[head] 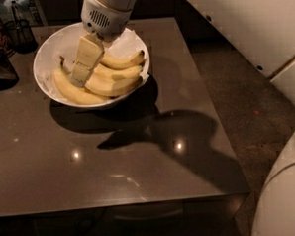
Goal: Pick banana from white bowl
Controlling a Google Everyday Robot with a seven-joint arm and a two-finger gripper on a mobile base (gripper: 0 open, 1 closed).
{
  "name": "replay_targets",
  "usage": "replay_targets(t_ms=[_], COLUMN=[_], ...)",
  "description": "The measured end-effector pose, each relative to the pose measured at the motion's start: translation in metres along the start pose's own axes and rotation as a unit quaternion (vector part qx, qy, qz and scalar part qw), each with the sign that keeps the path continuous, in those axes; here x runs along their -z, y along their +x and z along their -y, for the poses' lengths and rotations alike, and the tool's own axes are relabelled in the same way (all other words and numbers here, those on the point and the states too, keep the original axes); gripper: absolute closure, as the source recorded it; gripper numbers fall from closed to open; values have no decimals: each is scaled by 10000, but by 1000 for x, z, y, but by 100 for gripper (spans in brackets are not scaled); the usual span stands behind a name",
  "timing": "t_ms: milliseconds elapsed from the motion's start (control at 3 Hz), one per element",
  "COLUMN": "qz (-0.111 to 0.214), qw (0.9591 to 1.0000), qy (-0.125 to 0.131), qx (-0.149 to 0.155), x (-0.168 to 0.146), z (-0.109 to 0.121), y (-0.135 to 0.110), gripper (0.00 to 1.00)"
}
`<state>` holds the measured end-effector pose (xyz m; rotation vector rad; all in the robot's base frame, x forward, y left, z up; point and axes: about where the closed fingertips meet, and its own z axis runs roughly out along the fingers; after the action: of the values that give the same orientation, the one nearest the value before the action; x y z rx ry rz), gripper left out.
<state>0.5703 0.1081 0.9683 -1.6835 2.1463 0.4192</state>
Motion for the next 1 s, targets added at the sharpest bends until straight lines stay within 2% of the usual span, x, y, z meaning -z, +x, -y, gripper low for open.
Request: replay_targets(t_ms=[333,667,1000], qz=[0,-35,-122], qw=[10000,9995,9964], qy=[0,112,316], qx=[0,-303,-776], x=[0,-7,-17], z=[0,-2,-5], y=[0,7,21], gripper=[0,0,15])
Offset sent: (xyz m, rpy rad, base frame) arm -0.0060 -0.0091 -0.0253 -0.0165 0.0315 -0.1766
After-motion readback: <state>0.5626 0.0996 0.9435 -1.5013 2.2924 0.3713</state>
